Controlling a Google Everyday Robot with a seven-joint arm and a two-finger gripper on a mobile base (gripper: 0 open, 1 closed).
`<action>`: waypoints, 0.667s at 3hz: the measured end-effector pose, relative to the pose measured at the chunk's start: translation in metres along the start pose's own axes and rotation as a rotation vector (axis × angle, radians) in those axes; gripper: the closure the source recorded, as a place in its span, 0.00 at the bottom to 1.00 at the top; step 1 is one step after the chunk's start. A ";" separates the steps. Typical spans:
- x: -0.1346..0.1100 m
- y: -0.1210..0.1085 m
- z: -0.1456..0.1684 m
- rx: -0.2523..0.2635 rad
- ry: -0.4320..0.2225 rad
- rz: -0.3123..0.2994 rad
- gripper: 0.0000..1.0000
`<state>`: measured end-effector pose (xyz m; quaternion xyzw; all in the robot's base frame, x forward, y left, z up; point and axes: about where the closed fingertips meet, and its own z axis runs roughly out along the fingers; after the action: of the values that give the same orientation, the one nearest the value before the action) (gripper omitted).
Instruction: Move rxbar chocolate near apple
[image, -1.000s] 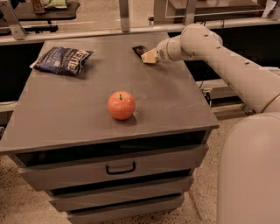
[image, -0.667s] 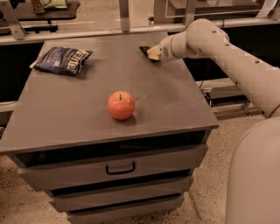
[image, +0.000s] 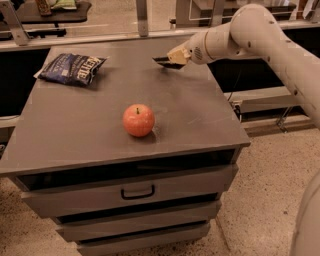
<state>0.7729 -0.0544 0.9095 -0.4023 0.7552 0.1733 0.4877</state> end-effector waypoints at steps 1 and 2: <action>0.008 0.034 -0.017 -0.104 0.014 -0.075 1.00; 0.022 0.075 -0.035 -0.222 0.025 -0.199 1.00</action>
Offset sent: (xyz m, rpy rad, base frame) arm -0.1534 0.0129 -0.0238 -0.2057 -0.0845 0.5385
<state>0.6899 -0.0407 0.8971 -0.5289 0.6937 0.2016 0.4454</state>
